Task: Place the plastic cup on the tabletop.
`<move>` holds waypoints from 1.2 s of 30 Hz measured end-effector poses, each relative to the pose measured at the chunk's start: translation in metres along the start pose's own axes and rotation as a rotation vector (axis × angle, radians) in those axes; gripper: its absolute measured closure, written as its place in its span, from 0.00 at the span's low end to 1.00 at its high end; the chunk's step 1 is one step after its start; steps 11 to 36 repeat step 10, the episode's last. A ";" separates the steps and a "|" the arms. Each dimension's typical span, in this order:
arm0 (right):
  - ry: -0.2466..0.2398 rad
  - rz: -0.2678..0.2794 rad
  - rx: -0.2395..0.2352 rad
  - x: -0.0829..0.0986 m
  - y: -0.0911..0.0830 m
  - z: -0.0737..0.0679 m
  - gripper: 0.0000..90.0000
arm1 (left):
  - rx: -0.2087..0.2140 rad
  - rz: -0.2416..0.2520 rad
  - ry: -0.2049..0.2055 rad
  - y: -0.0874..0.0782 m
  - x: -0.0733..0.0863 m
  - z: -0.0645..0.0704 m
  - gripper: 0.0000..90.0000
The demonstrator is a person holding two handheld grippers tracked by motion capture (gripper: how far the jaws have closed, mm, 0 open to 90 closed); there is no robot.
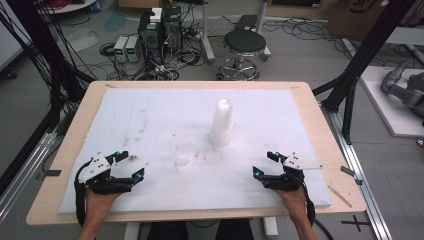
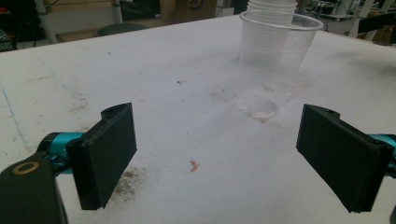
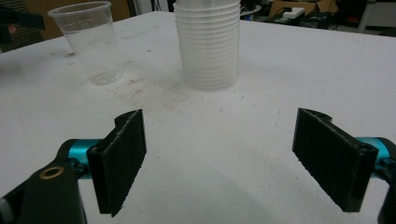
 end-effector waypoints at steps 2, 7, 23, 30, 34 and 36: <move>0.004 0.000 0.000 0.000 0.000 0.000 0.20 | -0.001 -0.001 -0.003 0.000 0.000 0.000 0.13; 0.011 0.001 -0.006 0.000 0.000 0.001 0.20 | -0.002 -0.008 -0.012 0.001 0.000 -0.001 0.13; 0.010 -0.001 -0.007 0.000 0.000 0.002 0.20 | -0.002 -0.013 -0.006 0.001 0.000 -0.001 0.13; 0.010 -0.001 -0.007 0.000 0.000 0.002 0.20 | -0.002 -0.013 -0.006 0.001 0.000 -0.001 0.13; 0.010 -0.001 -0.007 0.000 0.000 0.002 0.20 | -0.002 -0.013 -0.006 0.001 0.000 -0.001 0.13; 0.010 -0.001 -0.007 0.000 0.000 0.002 0.20 | -0.002 -0.013 -0.006 0.001 0.000 -0.001 0.13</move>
Point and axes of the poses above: each handheld gripper's, and its own axes: y roughly forward along the jaws, x roughly out of its underside, z roughly to its right, the point moved 1 cm from there along y, roughly forward along the jaws, and after that the axes turned 7 degrees about z, right-handed, at the moved point
